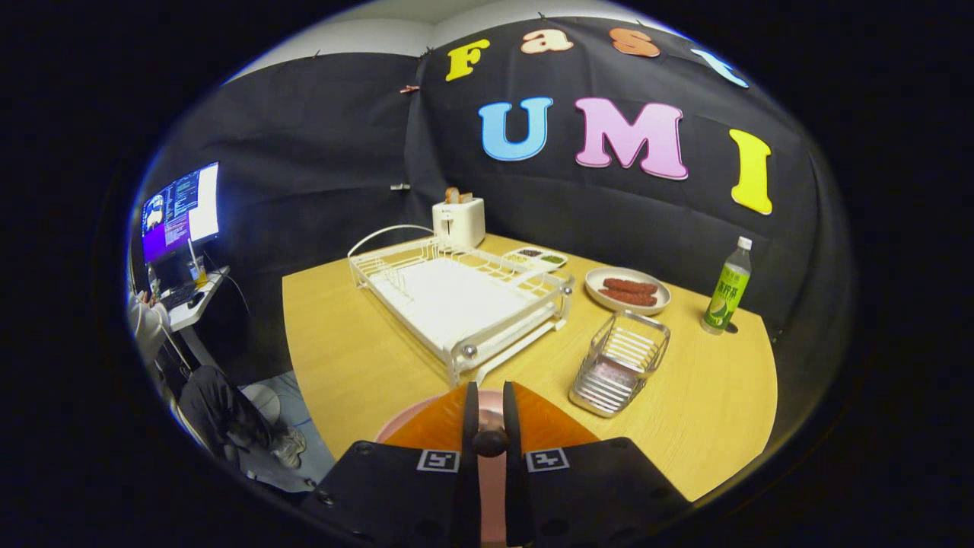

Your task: Take the plate from the dish rack, then take the spoon from the basket and place it into the plate.

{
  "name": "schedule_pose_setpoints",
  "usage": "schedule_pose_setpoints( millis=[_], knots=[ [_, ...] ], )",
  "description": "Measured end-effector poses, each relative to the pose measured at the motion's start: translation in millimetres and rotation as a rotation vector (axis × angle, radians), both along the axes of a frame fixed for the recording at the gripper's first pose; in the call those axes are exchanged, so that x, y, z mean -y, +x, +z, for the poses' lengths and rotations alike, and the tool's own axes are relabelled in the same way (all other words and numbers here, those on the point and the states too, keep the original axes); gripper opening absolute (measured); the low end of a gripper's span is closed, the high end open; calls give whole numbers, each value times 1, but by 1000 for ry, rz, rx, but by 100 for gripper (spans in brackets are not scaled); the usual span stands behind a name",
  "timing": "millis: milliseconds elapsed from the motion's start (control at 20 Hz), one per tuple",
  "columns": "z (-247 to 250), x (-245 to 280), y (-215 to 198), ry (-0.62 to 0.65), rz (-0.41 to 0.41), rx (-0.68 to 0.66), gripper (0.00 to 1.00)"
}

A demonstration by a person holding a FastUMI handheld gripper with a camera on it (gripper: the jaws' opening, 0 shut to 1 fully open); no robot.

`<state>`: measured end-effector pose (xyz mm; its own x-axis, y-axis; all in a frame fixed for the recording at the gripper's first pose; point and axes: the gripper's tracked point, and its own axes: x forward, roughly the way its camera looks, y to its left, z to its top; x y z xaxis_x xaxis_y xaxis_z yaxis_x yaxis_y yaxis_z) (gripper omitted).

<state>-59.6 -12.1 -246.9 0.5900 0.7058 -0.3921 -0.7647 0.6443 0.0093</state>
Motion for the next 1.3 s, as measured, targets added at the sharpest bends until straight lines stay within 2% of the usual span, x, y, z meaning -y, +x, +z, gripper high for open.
schedule_pose_setpoints(
  millis=[300, 350, 500, 600, 750, 1050, 1300],
  knots=[
    [-10, 13, 1, -4, -38, -88, 19],
    [-8, 13, 1, 3, -45, -102, 22],
    [3, 15, 2, 16, -63, -132, 42],
    [27, 19, 7, 34, -84, -99, 53],
    [77, 23, 21, 76, -147, -13, 100],
    [194, 26, 42, 192, -348, 171, 98],
    [255, 22, 43, 236, -525, 274, 98]
  ],
)
